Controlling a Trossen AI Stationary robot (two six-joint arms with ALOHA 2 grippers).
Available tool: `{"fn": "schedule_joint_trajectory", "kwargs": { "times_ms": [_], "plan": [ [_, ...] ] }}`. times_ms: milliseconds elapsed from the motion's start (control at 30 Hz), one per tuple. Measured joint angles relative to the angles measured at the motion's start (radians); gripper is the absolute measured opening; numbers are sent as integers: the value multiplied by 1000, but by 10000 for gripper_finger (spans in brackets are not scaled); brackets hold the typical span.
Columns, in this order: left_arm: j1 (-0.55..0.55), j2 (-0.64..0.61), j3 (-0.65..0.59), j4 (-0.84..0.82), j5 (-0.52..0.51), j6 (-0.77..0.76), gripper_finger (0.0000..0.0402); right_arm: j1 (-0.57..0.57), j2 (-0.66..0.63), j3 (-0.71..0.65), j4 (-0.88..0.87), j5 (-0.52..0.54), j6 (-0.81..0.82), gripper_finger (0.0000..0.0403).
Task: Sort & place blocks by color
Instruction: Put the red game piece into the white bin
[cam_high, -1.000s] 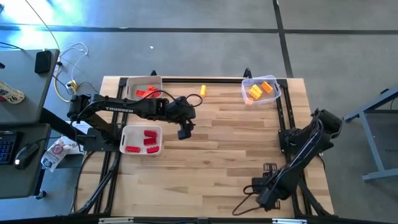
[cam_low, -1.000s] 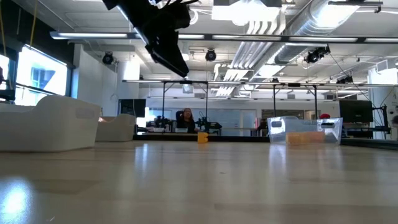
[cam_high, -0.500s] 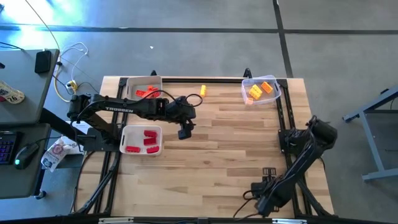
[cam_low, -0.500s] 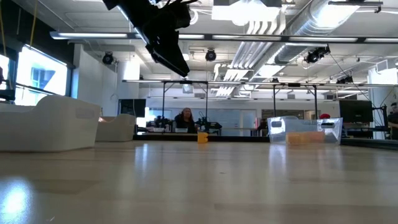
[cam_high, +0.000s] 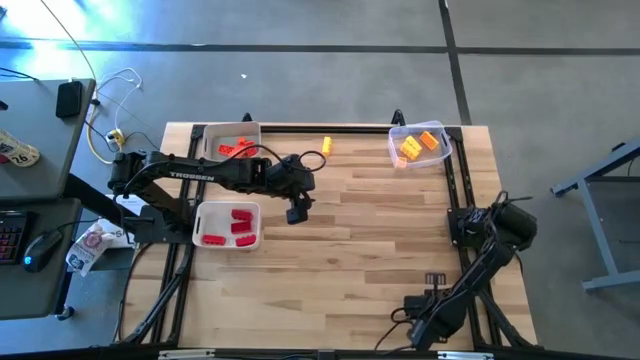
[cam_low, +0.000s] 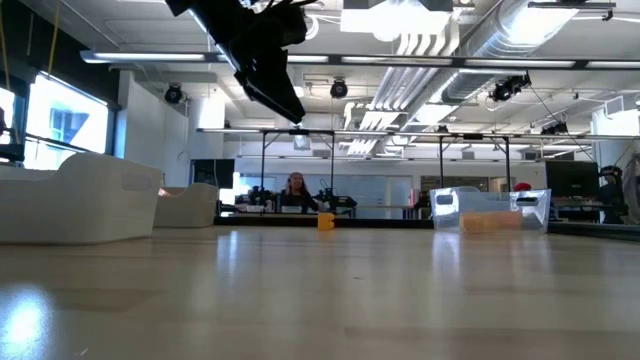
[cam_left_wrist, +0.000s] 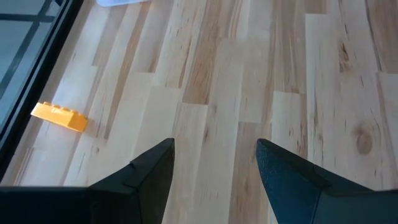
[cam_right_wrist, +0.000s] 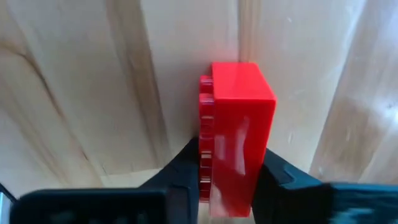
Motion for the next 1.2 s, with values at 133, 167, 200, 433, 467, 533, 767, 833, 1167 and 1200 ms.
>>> {"fn": "schedule_joint_trajectory", "kwargs": {
  "times_ms": [133,167,200,433,467,533,767,833,1167,1200],
  "plan": [
    [0,0,0,9,2,-1,211,0,-4,-2,-3,1,66,71],
    [0,0,0,15,2,-1,211,0,-4,0,-4,4,89,71],
    [0,0,0,23,2,0,211,0,-4,2,-5,13,111,71],
    [0,0,0,99,3,96,211,-41,-4,35,0,168,235,71],
    [0,0,0,110,3,109,211,-52,-4,39,0,193,242,71],
    [-2,0,0,126,3,132,211,-78,-4,50,0,249,257,71],
    [-2,0,0,160,3,157,211,-200,-8,82,-8,401,147,71],
    [-3,0,0,158,3,157,211,-235,-10,95,-13,459,113,71],
    [-14,0,0,154,5,201,211,-397,-82,152,-32,674,-119,71],
    [-17,0,0,154,5,201,211,-412,-101,153,-30,690,-141,71]
  ]
}}
